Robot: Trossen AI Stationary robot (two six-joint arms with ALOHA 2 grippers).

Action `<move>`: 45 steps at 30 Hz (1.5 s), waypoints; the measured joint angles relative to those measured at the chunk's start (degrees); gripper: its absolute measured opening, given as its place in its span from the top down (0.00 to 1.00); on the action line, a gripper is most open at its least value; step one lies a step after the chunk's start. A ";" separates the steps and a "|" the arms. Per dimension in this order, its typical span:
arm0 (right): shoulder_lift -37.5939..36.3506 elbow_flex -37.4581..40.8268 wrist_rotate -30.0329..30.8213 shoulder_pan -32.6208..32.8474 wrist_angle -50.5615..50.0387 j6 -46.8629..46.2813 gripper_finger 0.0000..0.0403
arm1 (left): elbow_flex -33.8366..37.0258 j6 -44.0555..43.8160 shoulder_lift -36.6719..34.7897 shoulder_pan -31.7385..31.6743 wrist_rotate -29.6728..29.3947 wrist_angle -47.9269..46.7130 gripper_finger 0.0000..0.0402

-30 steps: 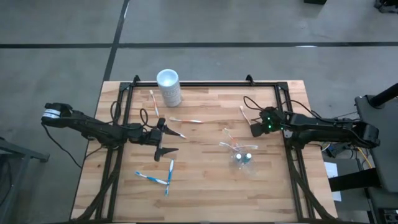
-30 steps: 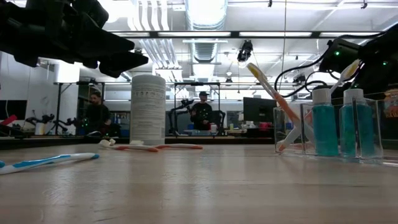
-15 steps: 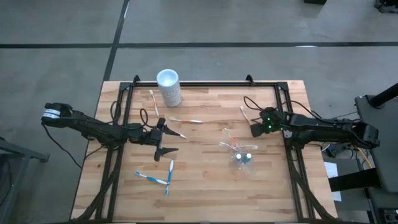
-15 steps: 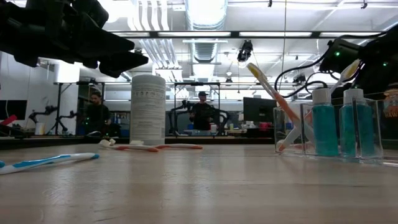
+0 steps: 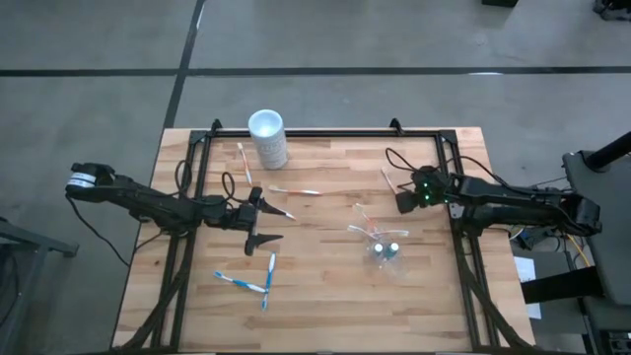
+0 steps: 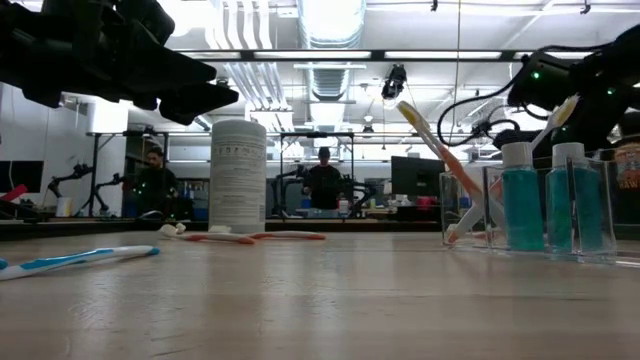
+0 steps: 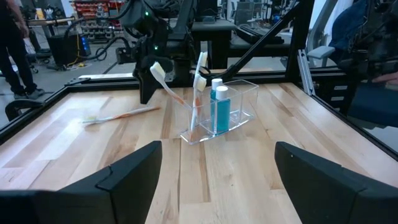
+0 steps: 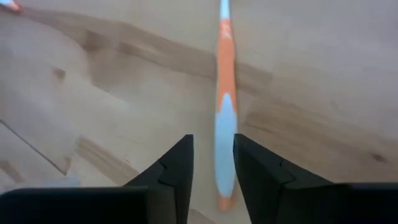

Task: Pick & Place toothbrushing station
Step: Put the orange toothbrush into the top section of the transparent organizer

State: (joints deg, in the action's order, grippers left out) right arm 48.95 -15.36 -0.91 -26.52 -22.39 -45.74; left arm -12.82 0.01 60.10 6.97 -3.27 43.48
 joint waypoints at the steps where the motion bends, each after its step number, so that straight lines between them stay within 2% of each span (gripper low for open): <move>1: 0.00 -0.54 1.03 0.02 -0.02 0.87 0.72 | 0.00 -0.01 -0.01 0.00 -0.02 0.00 0.21; 6: 0.32 -4.76 7.22 -0.22 0.23 6.48 0.71 | 0.00 0.00 -0.01 -0.01 -0.01 0.00 0.21; 12: 3.40 -10.74 8.46 -4.75 0.24 12.70 0.73 | 0.00 0.00 -0.02 0.01 0.00 -0.02 0.21; 15: 6.64 -12.85 5.49 -8.62 0.22 15.39 0.72 | 0.00 -0.01 -0.01 0.00 -0.01 -0.01 0.21; 20: 13.77 -16.30 -6.90 -14.98 0.16 18.13 0.69 | 0.00 0.00 -0.02 0.01 -0.02 0.00 0.21; 23: 18.48 -18.86 -11.07 -17.31 0.05 20.12 0.64 | 0.00 -0.02 -0.01 0.00 -0.01 -0.01 0.21; 30: 28.12 -26.35 -12.66 -19.16 -4.88 25.75 0.57 | 0.00 -0.02 -0.02 -0.01 -0.02 0.00 0.21; 36: 35.19 -32.21 -12.65 -19.63 -10.82 30.96 0.56 | 0.00 0.00 -0.01 -0.01 -0.01 -0.01 0.21; 45: 42.22 -36.13 -12.63 -21.04 -11.82 32.95 0.57 | 0.00 -0.01 -0.02 0.00 -0.01 -0.02 0.21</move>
State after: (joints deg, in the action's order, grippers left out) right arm 91.17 -51.50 -13.54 -47.56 -34.21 -12.79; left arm -12.82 0.00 60.07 6.97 -3.27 43.46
